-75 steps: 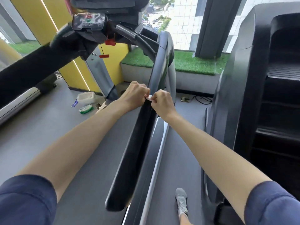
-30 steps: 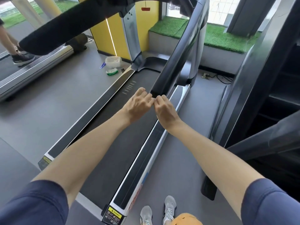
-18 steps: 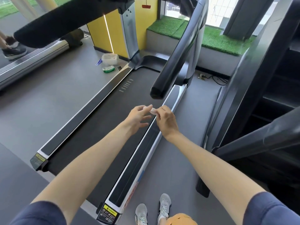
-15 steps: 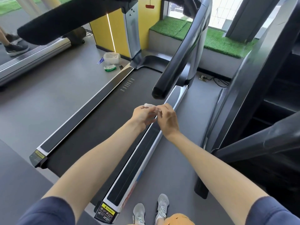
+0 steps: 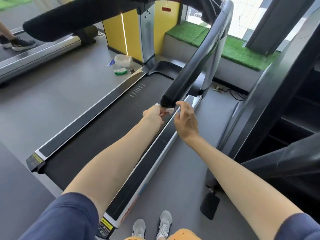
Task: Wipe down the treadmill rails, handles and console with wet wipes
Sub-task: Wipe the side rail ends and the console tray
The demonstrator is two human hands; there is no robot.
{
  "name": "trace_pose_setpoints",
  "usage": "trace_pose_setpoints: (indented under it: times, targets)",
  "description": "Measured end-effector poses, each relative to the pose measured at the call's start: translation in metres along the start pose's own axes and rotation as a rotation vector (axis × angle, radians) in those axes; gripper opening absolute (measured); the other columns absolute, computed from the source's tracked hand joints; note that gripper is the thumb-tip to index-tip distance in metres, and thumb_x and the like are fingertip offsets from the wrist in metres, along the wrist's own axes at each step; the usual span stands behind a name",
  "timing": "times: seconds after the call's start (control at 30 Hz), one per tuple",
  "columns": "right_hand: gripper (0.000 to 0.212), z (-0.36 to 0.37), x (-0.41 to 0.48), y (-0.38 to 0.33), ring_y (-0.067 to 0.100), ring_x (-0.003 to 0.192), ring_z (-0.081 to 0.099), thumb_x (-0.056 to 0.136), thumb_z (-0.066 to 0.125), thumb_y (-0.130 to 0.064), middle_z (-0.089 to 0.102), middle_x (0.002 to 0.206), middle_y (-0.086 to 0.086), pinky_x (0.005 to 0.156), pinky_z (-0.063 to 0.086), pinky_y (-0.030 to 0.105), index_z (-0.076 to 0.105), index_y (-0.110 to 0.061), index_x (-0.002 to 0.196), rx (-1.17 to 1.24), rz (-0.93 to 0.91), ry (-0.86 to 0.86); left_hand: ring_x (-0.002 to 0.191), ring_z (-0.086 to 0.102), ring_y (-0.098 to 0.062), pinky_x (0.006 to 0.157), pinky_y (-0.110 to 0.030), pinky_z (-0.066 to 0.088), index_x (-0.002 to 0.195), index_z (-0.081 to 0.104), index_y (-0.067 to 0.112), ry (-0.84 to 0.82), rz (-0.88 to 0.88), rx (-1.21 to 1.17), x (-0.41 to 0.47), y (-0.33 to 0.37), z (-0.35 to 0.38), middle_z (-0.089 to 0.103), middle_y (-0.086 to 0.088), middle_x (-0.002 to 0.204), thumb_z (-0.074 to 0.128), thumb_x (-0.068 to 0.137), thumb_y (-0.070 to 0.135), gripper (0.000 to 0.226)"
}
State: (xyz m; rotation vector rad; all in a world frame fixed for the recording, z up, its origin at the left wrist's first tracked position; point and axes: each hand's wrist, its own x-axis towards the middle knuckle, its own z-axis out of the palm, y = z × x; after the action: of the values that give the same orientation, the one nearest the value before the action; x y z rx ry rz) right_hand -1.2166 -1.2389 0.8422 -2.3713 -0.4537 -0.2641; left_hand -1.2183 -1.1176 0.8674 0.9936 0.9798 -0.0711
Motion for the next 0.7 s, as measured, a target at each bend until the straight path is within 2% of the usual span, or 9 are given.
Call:
trace_pose_setpoints:
  times: [0.07,0.13,0.27,0.33,0.4,0.47,0.53,0.63,0.7]
  targets:
    - [0.039,-0.006,0.008,-0.003,0.030,0.108,0.052,0.089,0.044,0.002,0.055,0.121,0.015,0.083,0.047,0.039,0.051,-0.003,0.127,0.003,-0.017,0.010,0.045,0.064,-0.011,0.075,-0.034,0.044,0.120,0.052,0.014,-0.043,-0.005,0.051,-0.007,0.006,-0.002,0.064,-0.002,0.049,0.056,0.081,-0.007,0.044]
    - [0.040,-0.013,0.019,-0.008,0.030,0.109,0.052,0.088,0.044,0.002,0.054,0.122,0.014,0.082,0.046,0.038,0.050,-0.004,0.127,0.013,-0.030,0.032,0.055,0.065,-0.006,0.067,-0.033,0.043,0.107,0.057,0.016,-0.092,0.043,0.058,-0.016,0.018,-0.005,0.068,0.000,0.066,0.060,0.080,-0.006,0.035]
    - [0.042,-0.032,0.047,-0.027,0.029,0.108,0.052,0.087,0.043,0.004,0.054,0.119,0.014,0.086,0.047,0.040,0.050,-0.004,0.127,0.081,-0.075,0.059,0.067,0.063,-0.007,0.074,-0.032,0.042,0.085,0.063,0.018,-0.123,0.276,-0.031,-0.028,0.067,-0.018,0.068,0.003,0.075,0.061,0.082,0.003,0.015]
    - [0.040,-0.040,0.066,-0.039,0.028,0.109,0.052,0.088,0.045,0.003,0.055,0.119,0.014,0.088,0.047,0.039,0.052,-0.005,0.126,0.094,-0.141,0.031,0.076,0.062,-0.012,0.074,-0.031,0.041,0.084,0.063,0.016,-0.084,0.356,0.022,-0.036,0.095,-0.025,0.067,0.000,0.081,0.062,0.081,0.006,0.011]
    - [0.036,-0.044,0.085,-0.053,0.026,0.108,0.054,0.089,0.048,0.001,0.056,0.118,0.013,0.088,0.044,0.031,0.054,-0.005,0.124,0.139,-0.192,-0.035,0.083,0.061,-0.014,0.077,-0.031,0.038,0.083,0.063,0.016,-0.059,0.375,0.100,-0.042,0.113,-0.030,0.066,-0.001,0.083,0.063,0.078,0.006,0.011]
    - [0.032,-0.044,0.102,-0.068,0.024,0.106,0.057,0.090,0.054,-0.003,0.061,0.116,0.011,0.087,0.040,0.024,0.058,-0.006,0.121,0.180,-0.235,-0.079,0.089,0.062,-0.015,0.081,-0.032,0.037,0.080,0.062,0.018,-0.063,0.366,0.159,-0.046,0.121,-0.034,0.067,-0.001,0.084,0.065,0.075,0.005,0.014]
    - [0.030,-0.040,0.117,-0.081,0.022,0.101,0.060,0.089,0.060,-0.005,0.065,0.112,0.009,0.085,0.042,0.024,0.061,-0.007,0.118,0.216,-0.267,-0.091,0.091,0.064,-0.015,0.086,-0.035,0.036,0.075,0.064,0.019,-0.097,0.380,0.218,-0.045,0.129,-0.035,0.070,0.000,0.079,0.066,0.071,0.004,0.016]
    - [0.030,-0.027,0.139,-0.095,0.018,0.094,0.059,0.086,0.062,-0.003,0.066,0.108,0.008,0.082,0.045,0.024,0.063,-0.008,0.116,0.225,-0.287,-0.138,0.078,0.065,-0.013,0.085,-0.035,0.036,0.060,0.065,0.019,-0.121,0.407,0.262,-0.033,0.145,-0.034,0.069,0.005,0.061,0.062,0.072,0.000,0.023]
    - [0.028,-0.013,0.155,-0.099,0.016,0.089,0.059,0.085,0.063,-0.004,0.067,0.102,0.005,0.081,0.049,0.028,0.065,-0.010,0.113,0.220,-0.268,-0.169,0.074,0.065,-0.014,0.088,-0.036,0.040,0.065,0.064,0.018,-0.107,0.417,0.238,-0.015,0.158,-0.036,0.068,0.005,0.061,0.061,0.077,-0.003,0.024]
